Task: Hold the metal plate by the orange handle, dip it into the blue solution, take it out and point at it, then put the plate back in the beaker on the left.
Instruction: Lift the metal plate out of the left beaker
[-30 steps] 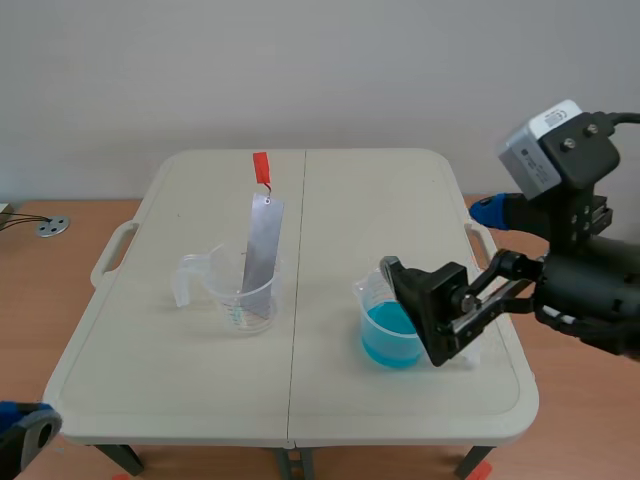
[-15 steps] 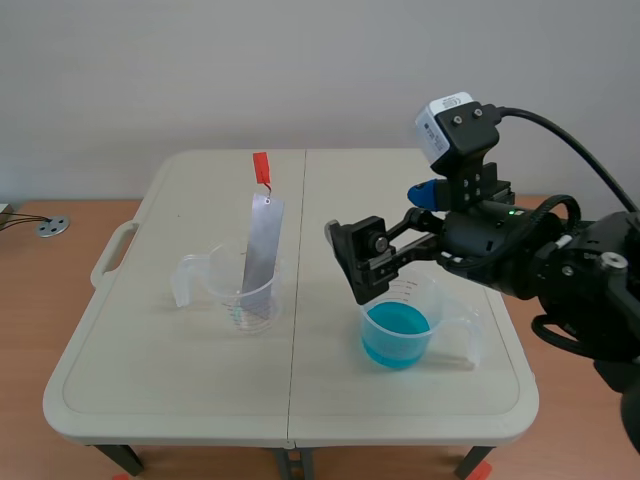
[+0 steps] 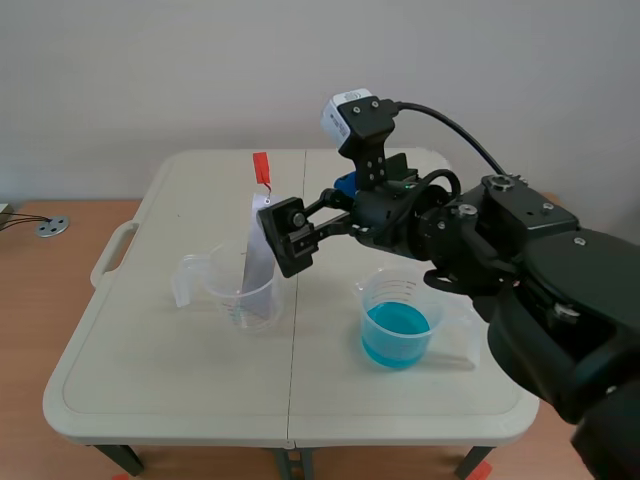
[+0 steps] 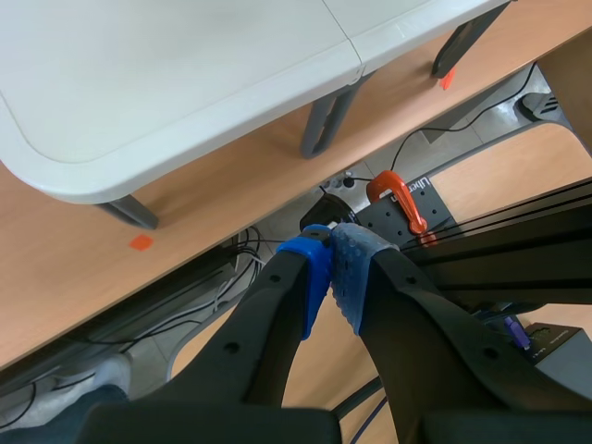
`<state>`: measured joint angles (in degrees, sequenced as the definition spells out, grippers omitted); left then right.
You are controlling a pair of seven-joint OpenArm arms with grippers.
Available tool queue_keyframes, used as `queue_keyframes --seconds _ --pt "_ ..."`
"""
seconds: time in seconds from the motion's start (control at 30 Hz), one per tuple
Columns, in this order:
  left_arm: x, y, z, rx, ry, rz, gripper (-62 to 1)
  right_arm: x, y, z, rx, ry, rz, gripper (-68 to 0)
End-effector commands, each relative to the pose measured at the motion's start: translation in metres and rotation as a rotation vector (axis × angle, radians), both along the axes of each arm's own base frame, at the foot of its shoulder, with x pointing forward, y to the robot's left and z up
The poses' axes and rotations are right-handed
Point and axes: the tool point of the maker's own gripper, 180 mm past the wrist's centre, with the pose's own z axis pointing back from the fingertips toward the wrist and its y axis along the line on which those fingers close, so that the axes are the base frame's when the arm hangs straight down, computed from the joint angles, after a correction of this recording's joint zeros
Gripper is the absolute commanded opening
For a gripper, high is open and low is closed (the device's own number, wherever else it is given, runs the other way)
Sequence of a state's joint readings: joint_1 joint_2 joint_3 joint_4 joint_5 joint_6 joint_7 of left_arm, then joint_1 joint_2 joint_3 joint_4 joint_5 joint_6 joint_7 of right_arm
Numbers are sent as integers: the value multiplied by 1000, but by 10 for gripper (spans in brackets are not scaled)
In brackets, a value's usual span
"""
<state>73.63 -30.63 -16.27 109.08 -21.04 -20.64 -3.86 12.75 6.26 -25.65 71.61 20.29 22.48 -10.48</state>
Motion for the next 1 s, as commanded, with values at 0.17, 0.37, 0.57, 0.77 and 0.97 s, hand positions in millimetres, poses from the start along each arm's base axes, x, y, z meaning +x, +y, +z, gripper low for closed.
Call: queue_keyframes --seconds 0.17,0.37,0.57,0.77,0.97 --pt "4 -5 7 -20 -23 -4 -591 23 25 25 41 -52 13 -10" --pt "2 -5 4 -9 -5 -7 -591 32 45 26 46 -49 27 -10" --pt "2 -4 4 -8 -4 -7 -591 37 62 29 56 -57 41 -10" --pt "5 -4 5 -9 -13 -7 -590 37 69 34 62 -69 49 -12" --pt "5 -5 4 -9 -13 -7 -591 37 70 34 63 -69 50 -12"
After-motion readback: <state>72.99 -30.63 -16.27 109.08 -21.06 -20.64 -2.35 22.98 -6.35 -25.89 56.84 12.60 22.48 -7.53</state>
